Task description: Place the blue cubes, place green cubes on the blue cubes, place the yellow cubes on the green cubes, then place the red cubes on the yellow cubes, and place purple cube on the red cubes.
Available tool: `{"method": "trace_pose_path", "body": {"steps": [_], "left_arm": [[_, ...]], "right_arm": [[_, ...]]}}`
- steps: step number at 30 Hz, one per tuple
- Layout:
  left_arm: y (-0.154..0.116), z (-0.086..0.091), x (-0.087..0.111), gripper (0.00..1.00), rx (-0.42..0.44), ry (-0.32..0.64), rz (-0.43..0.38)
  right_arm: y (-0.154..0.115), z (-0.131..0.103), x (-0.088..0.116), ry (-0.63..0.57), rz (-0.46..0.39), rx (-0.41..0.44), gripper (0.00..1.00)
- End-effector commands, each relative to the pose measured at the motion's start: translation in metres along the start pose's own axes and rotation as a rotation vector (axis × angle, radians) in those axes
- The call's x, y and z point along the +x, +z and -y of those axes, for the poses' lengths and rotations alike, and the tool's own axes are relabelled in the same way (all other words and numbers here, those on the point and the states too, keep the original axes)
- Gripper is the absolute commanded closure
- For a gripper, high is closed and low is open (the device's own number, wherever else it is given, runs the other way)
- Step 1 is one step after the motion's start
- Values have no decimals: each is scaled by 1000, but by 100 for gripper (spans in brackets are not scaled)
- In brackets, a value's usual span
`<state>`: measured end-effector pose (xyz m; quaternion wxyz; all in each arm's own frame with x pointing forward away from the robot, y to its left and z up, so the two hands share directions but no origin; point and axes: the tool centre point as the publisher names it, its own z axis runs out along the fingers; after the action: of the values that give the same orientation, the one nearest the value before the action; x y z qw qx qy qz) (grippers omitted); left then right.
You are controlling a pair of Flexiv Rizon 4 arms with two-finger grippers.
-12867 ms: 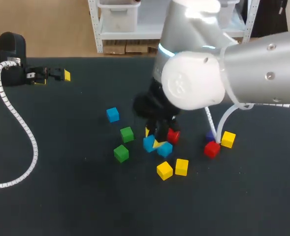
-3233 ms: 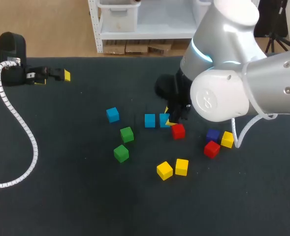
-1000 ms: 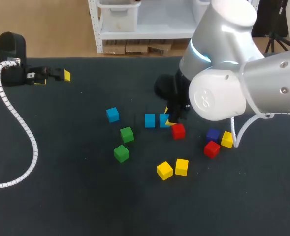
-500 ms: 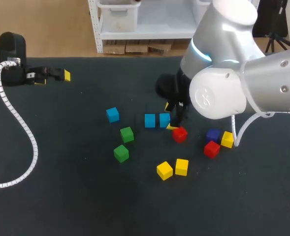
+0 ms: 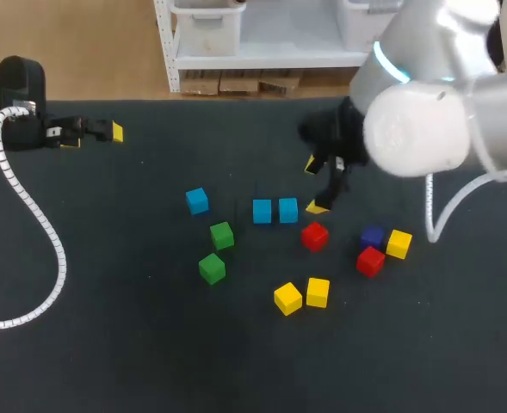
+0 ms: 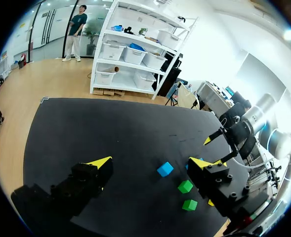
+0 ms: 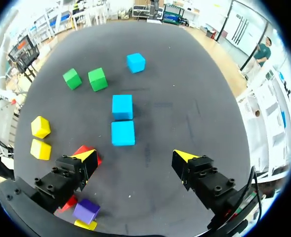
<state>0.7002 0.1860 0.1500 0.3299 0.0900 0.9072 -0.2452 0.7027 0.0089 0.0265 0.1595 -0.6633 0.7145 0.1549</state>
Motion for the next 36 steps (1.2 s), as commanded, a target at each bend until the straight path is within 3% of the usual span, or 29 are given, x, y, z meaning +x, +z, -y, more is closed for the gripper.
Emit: {"method": "trace_pose_path", "body": {"steps": [1, 13, 22, 36], "left_arm": [[0, 1, 0, 0, -2, -1, -1], [0, 1, 0, 0, -2, -1, -1], [0, 1, 0, 0, -2, -1, -1], [0, 1, 0, 0, -2, -1, -1]], "right_arm": [[-28, -2, 17, 10, 104, -31, 0], [-61, -1, 46, 38, 252, -98, 0], [-68, -4, 62, 41, 263, -123, 0], [-68, -6, 61, -10, 273, -161, 0]]}}
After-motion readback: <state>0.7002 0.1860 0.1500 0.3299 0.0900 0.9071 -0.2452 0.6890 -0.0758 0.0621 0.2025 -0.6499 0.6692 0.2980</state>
